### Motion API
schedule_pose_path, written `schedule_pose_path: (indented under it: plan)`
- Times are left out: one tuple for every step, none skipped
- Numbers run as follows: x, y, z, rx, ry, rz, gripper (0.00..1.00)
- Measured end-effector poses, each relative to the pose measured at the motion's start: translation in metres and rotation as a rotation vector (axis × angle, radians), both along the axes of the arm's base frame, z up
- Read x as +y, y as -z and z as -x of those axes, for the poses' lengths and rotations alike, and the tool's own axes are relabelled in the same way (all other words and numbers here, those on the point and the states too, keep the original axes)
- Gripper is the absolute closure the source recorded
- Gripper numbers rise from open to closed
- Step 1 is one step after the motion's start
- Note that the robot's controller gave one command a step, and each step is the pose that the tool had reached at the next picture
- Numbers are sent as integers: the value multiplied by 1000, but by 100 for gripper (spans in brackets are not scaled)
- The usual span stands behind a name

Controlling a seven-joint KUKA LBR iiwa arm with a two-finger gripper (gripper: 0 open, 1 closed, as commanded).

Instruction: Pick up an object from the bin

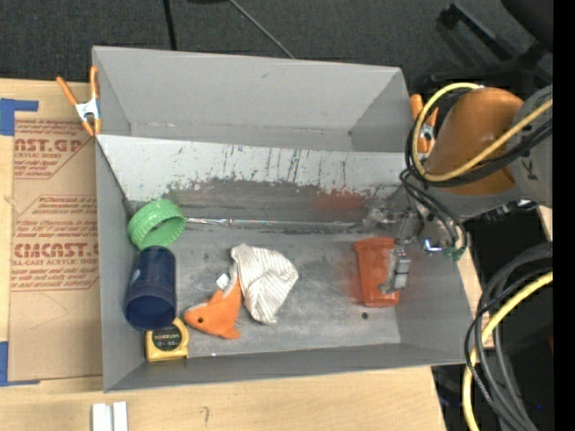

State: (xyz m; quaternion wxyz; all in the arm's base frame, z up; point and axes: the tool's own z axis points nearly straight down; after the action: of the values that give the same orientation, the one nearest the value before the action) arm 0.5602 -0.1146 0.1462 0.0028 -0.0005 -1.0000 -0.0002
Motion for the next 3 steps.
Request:
schedule_pose_path:
  plan:
    - [0, -5, -2, -7, -2, 1, 0]
    - [-14, 38, -1, -13, -313, 1, 0]
    - [-10, 33, -28, -6, -557, -1, 0]
